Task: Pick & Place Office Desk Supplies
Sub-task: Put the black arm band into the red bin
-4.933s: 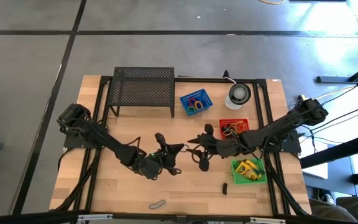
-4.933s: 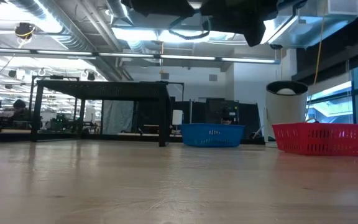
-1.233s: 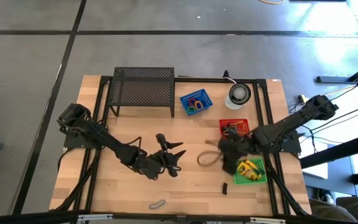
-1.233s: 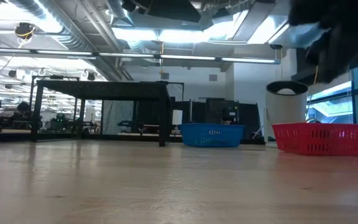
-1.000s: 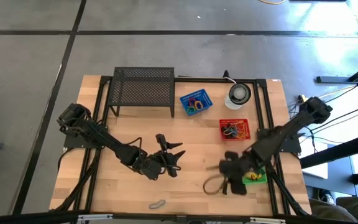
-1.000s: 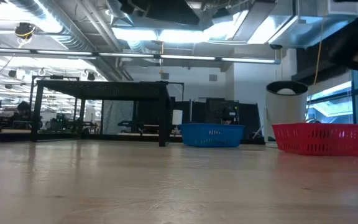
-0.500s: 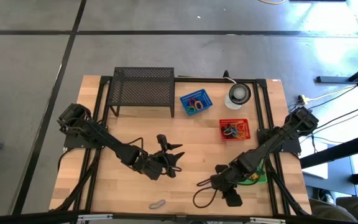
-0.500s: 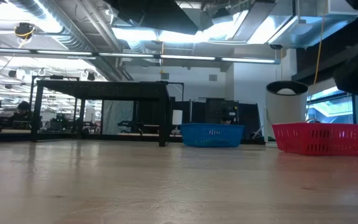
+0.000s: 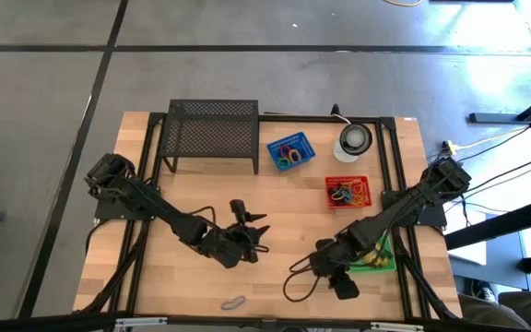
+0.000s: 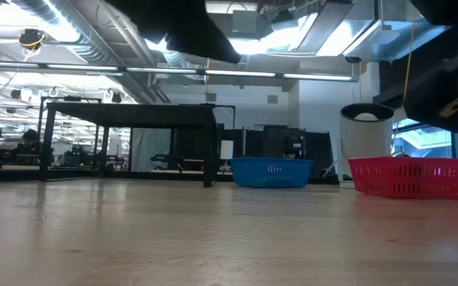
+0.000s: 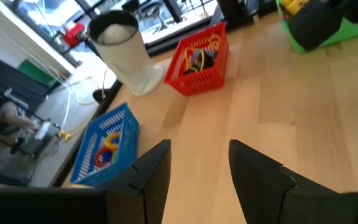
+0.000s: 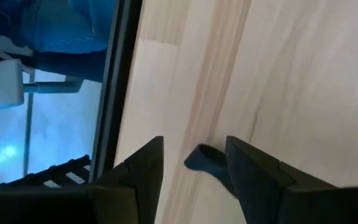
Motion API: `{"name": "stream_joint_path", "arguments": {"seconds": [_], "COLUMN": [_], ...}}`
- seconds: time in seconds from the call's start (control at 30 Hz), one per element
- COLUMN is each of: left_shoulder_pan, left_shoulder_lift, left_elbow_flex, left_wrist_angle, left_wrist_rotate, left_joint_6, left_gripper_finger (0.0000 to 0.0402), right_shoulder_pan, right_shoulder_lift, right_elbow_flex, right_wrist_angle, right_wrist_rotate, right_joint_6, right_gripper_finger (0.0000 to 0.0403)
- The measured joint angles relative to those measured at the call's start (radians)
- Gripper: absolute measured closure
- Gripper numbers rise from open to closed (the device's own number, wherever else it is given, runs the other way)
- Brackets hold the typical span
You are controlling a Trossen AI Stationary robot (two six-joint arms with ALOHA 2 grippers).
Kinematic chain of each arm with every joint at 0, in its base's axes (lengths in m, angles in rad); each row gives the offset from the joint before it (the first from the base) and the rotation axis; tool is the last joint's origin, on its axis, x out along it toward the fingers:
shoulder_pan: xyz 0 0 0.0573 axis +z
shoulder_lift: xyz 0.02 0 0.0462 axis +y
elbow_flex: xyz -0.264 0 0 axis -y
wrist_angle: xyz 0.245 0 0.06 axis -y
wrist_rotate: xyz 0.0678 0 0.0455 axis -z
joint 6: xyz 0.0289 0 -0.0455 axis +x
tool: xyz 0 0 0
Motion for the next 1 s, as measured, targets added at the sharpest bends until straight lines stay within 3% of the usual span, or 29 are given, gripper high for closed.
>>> {"name": "stream_joint_path", "arguments": {"seconds": [0.23, 0.47, 0.67, 0.77, 0.87, 1.0], "left_shoulder_pan": [0.000, -0.001, -0.001, -0.002, -0.003, -0.006], "left_shoulder_lift": [0.000, 0.000, 0.000, 0.000, 0.000, 0.000], "left_elbow_flex": [0.000, 0.000, 0.000, 0.000, 0.000, 0.000], "left_wrist_angle": [-0.024, -0.017, -0.017, -0.017, -0.017, -0.017], "left_wrist_rotate": [0.000, -0.008, -0.008, -0.006, -0.002, 0.071], "left_joint_6": [-0.047, 0.054, 0.059, 0.054, -0.003, -0.102], "left_gripper_finger": [0.0245, 0.0245, 0.0245, 0.0245, 0.0245, 0.0245], "right_shoulder_pan": [0.001, -0.005, -0.029, -0.043, -0.046, -0.021], "right_shoulder_lift": [-0.003, -0.004, -0.004, -0.004, -0.003, 0.010], "right_elbow_flex": [0.000, 0.000, 0.000, 0.000, 0.000, 0.018], "right_wrist_angle": [-0.024, -0.028, -0.030, -0.074, -0.177, -0.224], "right_wrist_rotate": [0.001, 0.156, 0.179, 0.185, 0.262, 0.296], "right_joint_6": [-0.001, -0.111, -0.178, -0.267, -0.407, -0.486], "right_gripper_finger": [0.0229, 0.0229, 0.0229, 0.0229, 0.0229, 0.0229]}}
